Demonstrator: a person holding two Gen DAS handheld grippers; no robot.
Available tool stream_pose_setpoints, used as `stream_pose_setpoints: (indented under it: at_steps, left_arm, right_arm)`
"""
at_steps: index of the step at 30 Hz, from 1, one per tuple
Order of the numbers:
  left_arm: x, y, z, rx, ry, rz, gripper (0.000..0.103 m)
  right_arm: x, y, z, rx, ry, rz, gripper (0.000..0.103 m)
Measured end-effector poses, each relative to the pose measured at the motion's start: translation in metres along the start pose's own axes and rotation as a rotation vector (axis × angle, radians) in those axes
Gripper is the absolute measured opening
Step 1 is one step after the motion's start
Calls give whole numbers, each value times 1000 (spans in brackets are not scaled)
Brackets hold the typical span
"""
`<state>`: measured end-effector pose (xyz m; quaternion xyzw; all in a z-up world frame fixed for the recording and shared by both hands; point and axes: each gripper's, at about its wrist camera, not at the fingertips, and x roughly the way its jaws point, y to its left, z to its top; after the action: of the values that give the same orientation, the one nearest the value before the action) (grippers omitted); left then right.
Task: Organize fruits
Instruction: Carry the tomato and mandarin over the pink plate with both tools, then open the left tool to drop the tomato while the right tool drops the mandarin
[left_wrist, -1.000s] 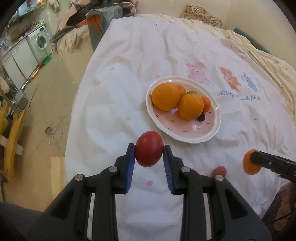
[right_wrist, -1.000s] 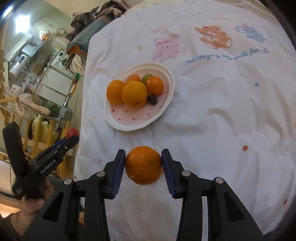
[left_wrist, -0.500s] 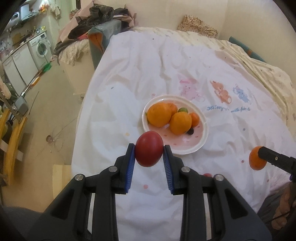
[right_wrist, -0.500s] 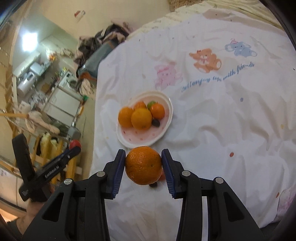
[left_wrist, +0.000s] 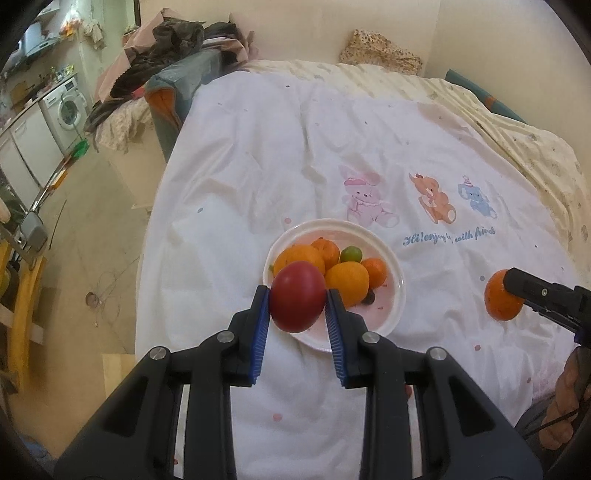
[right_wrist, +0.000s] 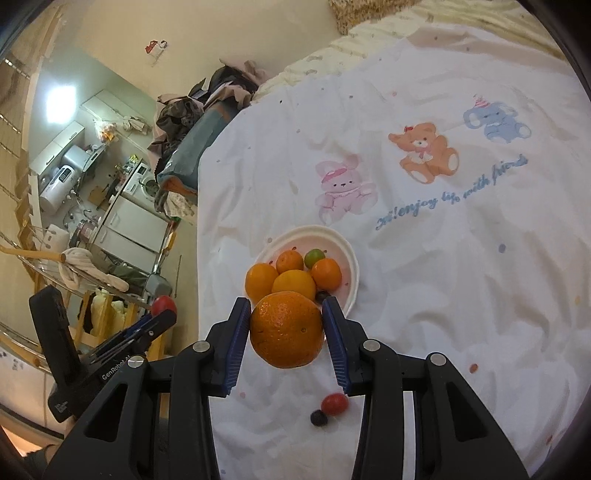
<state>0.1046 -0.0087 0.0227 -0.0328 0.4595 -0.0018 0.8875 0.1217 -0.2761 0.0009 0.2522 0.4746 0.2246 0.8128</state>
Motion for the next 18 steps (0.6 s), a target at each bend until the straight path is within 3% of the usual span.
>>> stream_pose_setpoints:
  at_steps: [12,18]
  left_arm:
    - [59,0,21,-27,79,5,26]
    - [102,-1,4,-14,189,-13,26]
  right_arm:
    - [48,-21,39,16,58,-4,42]
    - [89,-35,38,35,132,-4,42]
